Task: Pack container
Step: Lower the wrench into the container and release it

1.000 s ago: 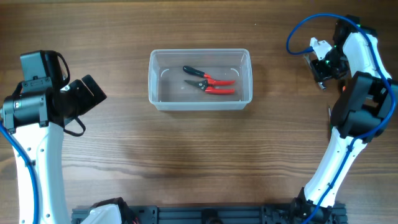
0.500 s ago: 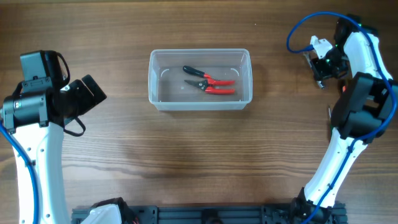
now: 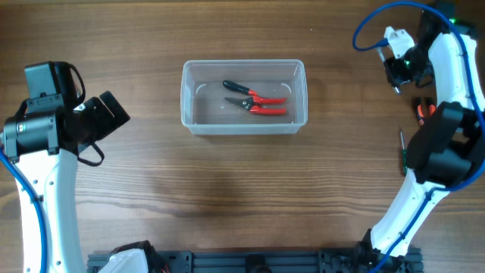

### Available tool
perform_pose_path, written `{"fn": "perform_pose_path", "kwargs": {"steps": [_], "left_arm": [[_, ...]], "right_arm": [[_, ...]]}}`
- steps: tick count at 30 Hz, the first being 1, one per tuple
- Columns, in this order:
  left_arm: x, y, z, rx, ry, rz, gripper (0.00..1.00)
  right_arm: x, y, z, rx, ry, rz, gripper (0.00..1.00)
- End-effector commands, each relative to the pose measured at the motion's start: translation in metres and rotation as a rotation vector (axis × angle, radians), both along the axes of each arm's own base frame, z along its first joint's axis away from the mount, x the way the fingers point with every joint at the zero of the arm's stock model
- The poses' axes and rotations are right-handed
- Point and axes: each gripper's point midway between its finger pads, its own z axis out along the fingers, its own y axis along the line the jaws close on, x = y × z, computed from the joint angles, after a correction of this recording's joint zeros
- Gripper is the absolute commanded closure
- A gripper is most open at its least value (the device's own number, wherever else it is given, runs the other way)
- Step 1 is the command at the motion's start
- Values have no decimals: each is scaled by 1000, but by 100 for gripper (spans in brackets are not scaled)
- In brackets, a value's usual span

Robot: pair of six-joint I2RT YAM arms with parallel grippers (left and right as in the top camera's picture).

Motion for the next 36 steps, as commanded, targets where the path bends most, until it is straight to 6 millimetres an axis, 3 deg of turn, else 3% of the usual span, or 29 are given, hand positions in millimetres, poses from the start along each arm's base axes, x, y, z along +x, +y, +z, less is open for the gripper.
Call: {"fn": "perform_pose_path", "kwargs": {"steps": [1,5,8,11,14,16,19,25,27,32,36], "left_arm": [[1,-1,1,-9,-4,-13,0],[0,-1,1,-9,-3,-13,0],[0,-1,1,-9,-3,-13,0],[0,-1,1,-9,-3,-13,0],[1,-1,1,-9,-3,-13,0],[1,-1,1,-9,-3,-13,0],[0,-1,1,-9,-3,-13,0],[1,-1,1,-9,-3,-12,0],[1,-1,1,-9,-4,-13,0],[1,-1,1,-9,-4,-13,0],[1,-1,1,-9,-4,-12,0]], "right_arm": [[7,53,54,4,-122,130,96],[4,130,95,4,-215,296,96],[-12,208,117,13,-265,492,96],[-40,292,117,34,-274,720,96],[-65,351,107,88,-263,892,96],[-67,364,92,89,-237,920,96],[-63,370,49,122,-141,923,96],[-52,366,-31,106,-5,948,96],[-51,365,-48,98,20,945,96],[-51,366,-57,101,34,945,95],[-50,365,-57,94,32,942,66]]}}
